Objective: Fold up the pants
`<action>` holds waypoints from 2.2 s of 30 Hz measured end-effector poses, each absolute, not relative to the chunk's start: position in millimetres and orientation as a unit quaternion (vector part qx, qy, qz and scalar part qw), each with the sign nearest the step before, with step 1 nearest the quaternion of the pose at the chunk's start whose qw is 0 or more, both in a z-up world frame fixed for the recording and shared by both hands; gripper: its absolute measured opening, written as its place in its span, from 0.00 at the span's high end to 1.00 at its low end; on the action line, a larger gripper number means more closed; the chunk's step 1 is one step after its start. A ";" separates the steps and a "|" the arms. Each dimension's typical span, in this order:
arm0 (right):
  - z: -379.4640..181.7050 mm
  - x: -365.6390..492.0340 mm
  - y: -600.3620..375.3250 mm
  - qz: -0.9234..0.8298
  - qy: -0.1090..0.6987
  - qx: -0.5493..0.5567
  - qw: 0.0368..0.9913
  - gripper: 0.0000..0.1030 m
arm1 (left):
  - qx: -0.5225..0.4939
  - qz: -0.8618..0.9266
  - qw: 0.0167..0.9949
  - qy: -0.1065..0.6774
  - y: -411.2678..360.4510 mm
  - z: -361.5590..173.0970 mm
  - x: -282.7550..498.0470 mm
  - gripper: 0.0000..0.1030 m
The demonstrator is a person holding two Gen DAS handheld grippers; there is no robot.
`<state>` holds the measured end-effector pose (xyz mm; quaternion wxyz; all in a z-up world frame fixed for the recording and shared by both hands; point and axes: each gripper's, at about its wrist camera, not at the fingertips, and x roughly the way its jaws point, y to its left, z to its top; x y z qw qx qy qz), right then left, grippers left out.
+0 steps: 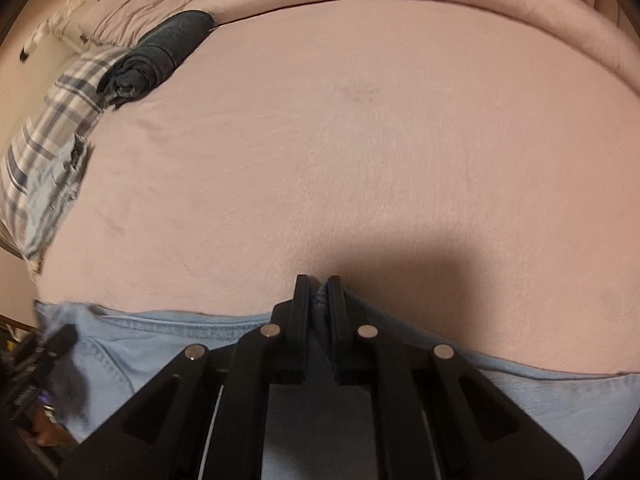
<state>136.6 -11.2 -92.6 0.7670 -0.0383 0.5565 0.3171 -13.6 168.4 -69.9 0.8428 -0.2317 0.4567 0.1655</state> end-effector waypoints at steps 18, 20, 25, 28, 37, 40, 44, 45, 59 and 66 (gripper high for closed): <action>-94.2 136.5 -7.8 0.296 0.546 -0.054 0.782 0.91 | -0.236 0.118 0.825 0.500 120.7 -78.1 -14.9 0.72; -94.4 136.1 -7.8 0.295 0.546 -0.052 0.782 0.91 | -0.234 0.127 0.823 0.503 117.6 -87.1 -17.4 0.74; -94.8 135.4 -6.0 0.291 0.543 -0.059 0.786 0.91 | -0.254 0.133 0.818 0.498 118.8 -93.1 -18.6 0.74; -94.7 134.9 -4.9 0.285 0.541 -0.062 0.789 0.91 | -0.259 0.130 0.819 0.495 119.7 -92.8 -19.2 0.74; -92.9 138.4 0.3 0.275 0.532 -0.074 0.797 0.90 | -0.259 0.136 0.822 0.489 118.4 -93.8 -22.4 0.74; -78.5 136.5 -7.9 0.280 0.529 -0.055 0.799 0.88 | -0.257 0.136 0.823 0.488 116.3 -94.9 -23.4 0.74; -44.3 128.6 -35.3 0.298 0.505 -0.018 0.810 0.86 | -0.254 0.140 0.823 0.489 115.7 -94.3 -23.5 0.74; -37.7 125.1 -42.9 0.298 0.500 -0.018 0.813 0.86 | -0.254 0.140 0.823 0.489 115.9 -94.1 -22.8 0.74; -92.8 117.7 -107.2 0.232 0.566 -0.017 0.791 0.85 | -0.262 0.144 0.818 0.492 111.1 -85.8 -16.4 0.74; -54.4 108.5 -167.7 0.194 0.505 0.040 0.840 0.70 | -0.253 0.109 0.842 0.464 93.8 -45.2 -1.3 0.43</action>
